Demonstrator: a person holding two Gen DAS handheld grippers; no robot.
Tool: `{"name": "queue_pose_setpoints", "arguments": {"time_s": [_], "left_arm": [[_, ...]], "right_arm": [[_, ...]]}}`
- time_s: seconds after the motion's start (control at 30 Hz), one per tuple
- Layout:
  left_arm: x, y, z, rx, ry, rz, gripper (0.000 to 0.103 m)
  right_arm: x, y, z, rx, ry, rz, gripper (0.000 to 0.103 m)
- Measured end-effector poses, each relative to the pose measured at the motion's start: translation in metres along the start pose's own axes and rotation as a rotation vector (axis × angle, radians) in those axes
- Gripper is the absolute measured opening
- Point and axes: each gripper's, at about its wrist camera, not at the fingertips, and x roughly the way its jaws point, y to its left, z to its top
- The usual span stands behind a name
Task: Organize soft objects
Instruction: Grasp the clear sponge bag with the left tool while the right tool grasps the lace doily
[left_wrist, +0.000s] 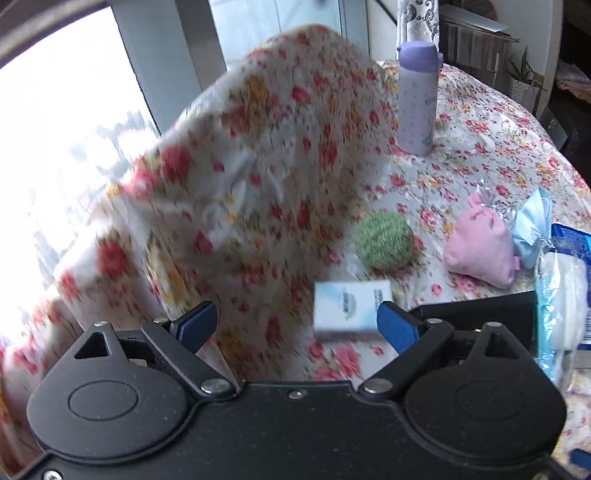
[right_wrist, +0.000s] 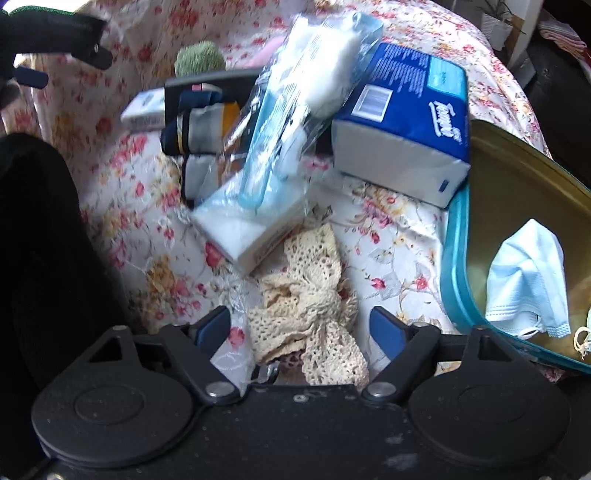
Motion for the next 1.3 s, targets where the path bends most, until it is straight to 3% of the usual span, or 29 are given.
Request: {"name": "queue_pose_setpoints", "arguments": {"time_s": [0.13,0.2,0.43,0.57,0.8,0.97,1.23,1.3], "left_arm": [[-0.003,-0.004,-0.004,-0.006,0.013,-0.02,0.091],[-0.004,-0.01,-0.006,0.003,0.021,-0.039,0.091],[0.003,-0.053,-0.016,0.067,0.113,-0.192,0.09],[0.004,-0.077,-0.017,0.091,0.121,-0.234,0.09],[-0.003,-0.11,-0.01,0.129,0.105,-0.295,0.09],[-0.002,-0.132,0.001,0.133,0.09,-0.338,0.09],[0.003,-0.172,0.006,0.208,0.1,-0.35,0.09],[0.008,-0.178,0.004,0.219,0.129,-0.36,0.084]], "right_arm": [[0.01,0.001,-0.004,-0.022,0.018,-0.032,0.073],[0.006,0.002,-0.006,-0.033,-0.008,-0.037,0.061],[0.005,0.003,-0.013,-0.04,-0.041,-0.041,0.059],[0.007,0.006,-0.016,-0.06,-0.065,-0.058,0.065],[0.015,0.004,-0.016,-0.056,-0.083,-0.053,0.086],[0.019,0.004,-0.014,-0.054,-0.087,-0.042,0.095],[0.02,0.006,-0.02,-0.056,-0.117,-0.043,0.096],[0.02,0.006,-0.021,-0.058,-0.118,-0.044,0.096]]}}
